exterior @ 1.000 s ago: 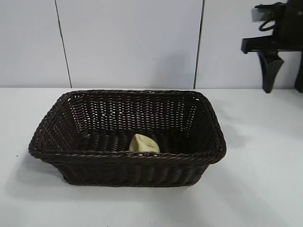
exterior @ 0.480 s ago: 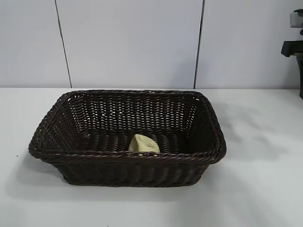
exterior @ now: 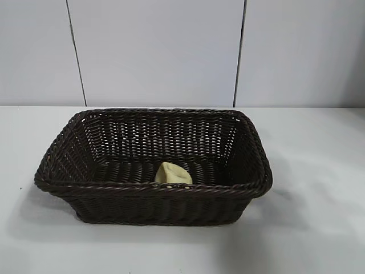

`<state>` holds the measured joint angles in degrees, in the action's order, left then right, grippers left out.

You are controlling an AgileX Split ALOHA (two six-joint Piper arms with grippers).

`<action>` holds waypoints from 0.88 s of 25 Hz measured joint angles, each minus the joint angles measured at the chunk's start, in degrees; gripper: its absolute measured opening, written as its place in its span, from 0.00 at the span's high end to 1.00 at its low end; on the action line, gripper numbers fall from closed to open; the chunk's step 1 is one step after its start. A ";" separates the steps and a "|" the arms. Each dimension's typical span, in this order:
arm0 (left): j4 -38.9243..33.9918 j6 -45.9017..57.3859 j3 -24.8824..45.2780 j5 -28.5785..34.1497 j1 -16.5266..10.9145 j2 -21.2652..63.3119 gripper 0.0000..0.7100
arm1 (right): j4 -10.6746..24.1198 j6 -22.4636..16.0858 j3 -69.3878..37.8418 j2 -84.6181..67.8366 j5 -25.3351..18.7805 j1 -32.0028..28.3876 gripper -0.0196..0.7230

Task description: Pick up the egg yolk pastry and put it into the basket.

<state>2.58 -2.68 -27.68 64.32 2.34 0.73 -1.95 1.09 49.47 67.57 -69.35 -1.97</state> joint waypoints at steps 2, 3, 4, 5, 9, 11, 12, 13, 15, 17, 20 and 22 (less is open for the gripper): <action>0.00 0.00 0.00 0.00 0.00 0.00 0.33 | -0.02 0.69 -4.36 -5.89 1.00 0.00 0.39; 0.00 0.00 0.00 0.00 0.00 0.00 0.33 | -0.02 0.81 -6.09 -9.06 2.05 0.00 0.39; 0.00 0.00 0.00 0.00 0.00 0.00 0.33 | -0.02 0.94 -8.12 -12.16 2.99 0.00 0.39; 0.00 0.00 0.00 0.00 0.00 0.00 0.33 | -0.02 1.00 -10.07 -14.67 3.97 0.00 0.39; 0.00 0.00 0.00 0.00 0.00 0.00 0.33 | -0.06 1.11 -17.08 -25.41 7.17 0.00 0.39; 0.00 0.00 0.00 0.00 0.00 0.00 0.33 | -0.06 1.11 -20.20 -30.38 8.01 0.00 0.39; 0.00 0.00 0.00 0.00 0.00 0.00 0.33 | -0.06 1.11 -21.61 -32.20 8.08 0.00 0.39; 0.00 0.00 0.00 0.00 0.00 0.00 0.33 | -0.08 1.11 -22.23 -34.17 7.94 0.00 0.39; 0.00 0.00 0.00 0.00 0.00 0.00 0.33 | -0.22 1.11 -22.26 -37.29 8.63 0.00 0.39; 0.00 0.00 0.00 0.00 0.00 0.00 0.33 | -0.25 1.11 -22.26 -40.02 9.11 0.00 0.39; 0.00 0.00 0.00 0.00 0.00 0.00 0.33 | -0.25 1.11 -22.26 -43.23 9.11 0.00 0.39; 0.00 0.00 0.00 0.00 0.00 0.00 0.33 | -0.25 1.11 -22.26 -46.05 9.11 0.00 0.39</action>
<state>2.58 -2.68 -27.68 64.32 2.34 0.73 -2.19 2.20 27.22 21.52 -60.24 -1.97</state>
